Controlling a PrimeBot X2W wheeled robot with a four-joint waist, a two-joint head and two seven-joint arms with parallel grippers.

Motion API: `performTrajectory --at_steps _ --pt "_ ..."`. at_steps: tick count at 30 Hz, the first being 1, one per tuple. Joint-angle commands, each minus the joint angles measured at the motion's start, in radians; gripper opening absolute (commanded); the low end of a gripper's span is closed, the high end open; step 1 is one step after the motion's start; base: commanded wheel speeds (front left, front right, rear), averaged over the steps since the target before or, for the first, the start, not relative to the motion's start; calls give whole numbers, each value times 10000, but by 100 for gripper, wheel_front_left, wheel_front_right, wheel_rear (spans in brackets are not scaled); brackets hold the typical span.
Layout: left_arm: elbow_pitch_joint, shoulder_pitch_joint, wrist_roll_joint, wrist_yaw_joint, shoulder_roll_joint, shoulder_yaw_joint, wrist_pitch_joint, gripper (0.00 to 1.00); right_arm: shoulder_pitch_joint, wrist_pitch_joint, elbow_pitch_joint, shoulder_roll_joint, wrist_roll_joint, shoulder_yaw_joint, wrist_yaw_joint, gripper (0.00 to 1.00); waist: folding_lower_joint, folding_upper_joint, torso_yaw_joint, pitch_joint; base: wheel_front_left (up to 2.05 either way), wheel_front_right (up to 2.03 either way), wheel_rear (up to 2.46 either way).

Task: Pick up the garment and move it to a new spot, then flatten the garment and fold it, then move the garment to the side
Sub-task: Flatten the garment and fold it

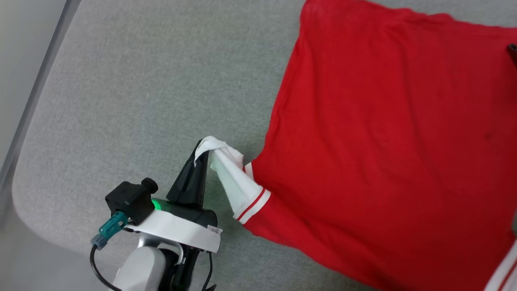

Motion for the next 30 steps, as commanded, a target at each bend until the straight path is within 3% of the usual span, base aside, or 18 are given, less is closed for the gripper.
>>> performTrajectory --at_steps 1,5,6,7,8,14,20,30 --pt "45 -194 75 -84 -98 18 -55 0 -217 246 193 -78 -27 -8 -7 100 -3 0 443 478 0 0 0" --pt "247 -298 137 -228 -260 52 -89 0 -92 1664 1030 -12 -27 -80 -6 100 -3 0 604 591 0 0 0" --pt "285 -291 162 -249 -302 81 -95 0 31 2138 1267 9 -98 -135 -6 81 -3 0 620 587 0 0 0" --pt "328 -270 185 -273 -345 100 -101 0 178 2562 1460 57 -187 -227 -6 81 -3 0 633 567 0 0 0" --pt "361 -243 200 -308 -377 119 -105 0 273 2933 1626 114 -245 -402 -6 0 -3 0 642 538 0 0 0" --pt "531 -39 292 -405 -489 321 -113 0 305 3044 1041 224 -598 -730 -6 0 -3 0 565 191 0 0 0" --pt "945 266 376 -388 -319 562 -104 0 507 2207 -88 -355 -674 -211 -9 0 -3 0 224 -842 0 0 0" --pt "1229 1180 170 -33 231 1055 133 0 3483 1620 -2097 -734 592 424 -9 0 -3 0 -1040 -2775 0 0 0"
